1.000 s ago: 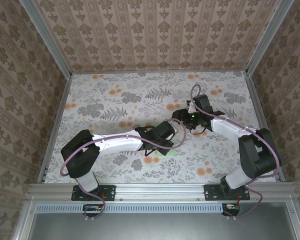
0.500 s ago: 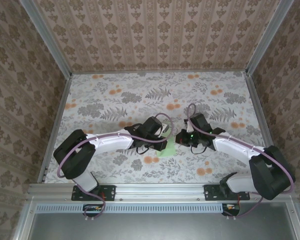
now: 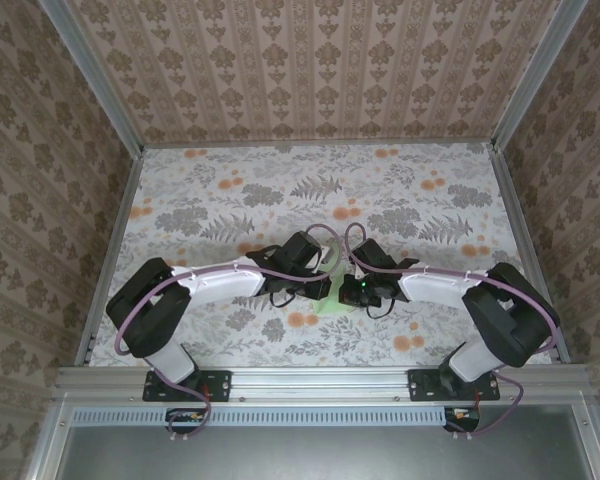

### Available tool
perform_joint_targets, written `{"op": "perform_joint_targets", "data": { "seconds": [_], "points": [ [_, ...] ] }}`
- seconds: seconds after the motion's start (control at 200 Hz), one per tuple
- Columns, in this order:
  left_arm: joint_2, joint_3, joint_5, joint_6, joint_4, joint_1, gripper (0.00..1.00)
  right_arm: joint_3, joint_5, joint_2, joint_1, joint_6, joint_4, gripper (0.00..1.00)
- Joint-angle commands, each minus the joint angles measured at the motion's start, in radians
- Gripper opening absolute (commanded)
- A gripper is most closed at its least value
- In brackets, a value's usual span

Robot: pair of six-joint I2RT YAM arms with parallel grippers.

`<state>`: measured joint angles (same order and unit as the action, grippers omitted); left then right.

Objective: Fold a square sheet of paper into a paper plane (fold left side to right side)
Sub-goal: Fold the triangle a second time at the center of the table.

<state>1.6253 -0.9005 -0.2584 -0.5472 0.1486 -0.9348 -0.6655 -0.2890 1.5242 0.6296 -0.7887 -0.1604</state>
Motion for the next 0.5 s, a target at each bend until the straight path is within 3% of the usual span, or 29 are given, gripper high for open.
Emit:
{"op": "perform_joint_targets", "data": {
  "seconds": [0.0, 0.495],
  "points": [
    [-0.014, 0.013, -0.001, -0.017, 0.032, 0.014, 0.08, -0.023, 0.043, 0.019, 0.008, 0.004, -0.067, 0.01],
    [0.043, -0.007, 0.015, 0.003, 0.042, 0.054, 0.08, -0.051, 0.057, 0.064, 0.010, 0.034, -0.138, 0.01]
  ]
}}
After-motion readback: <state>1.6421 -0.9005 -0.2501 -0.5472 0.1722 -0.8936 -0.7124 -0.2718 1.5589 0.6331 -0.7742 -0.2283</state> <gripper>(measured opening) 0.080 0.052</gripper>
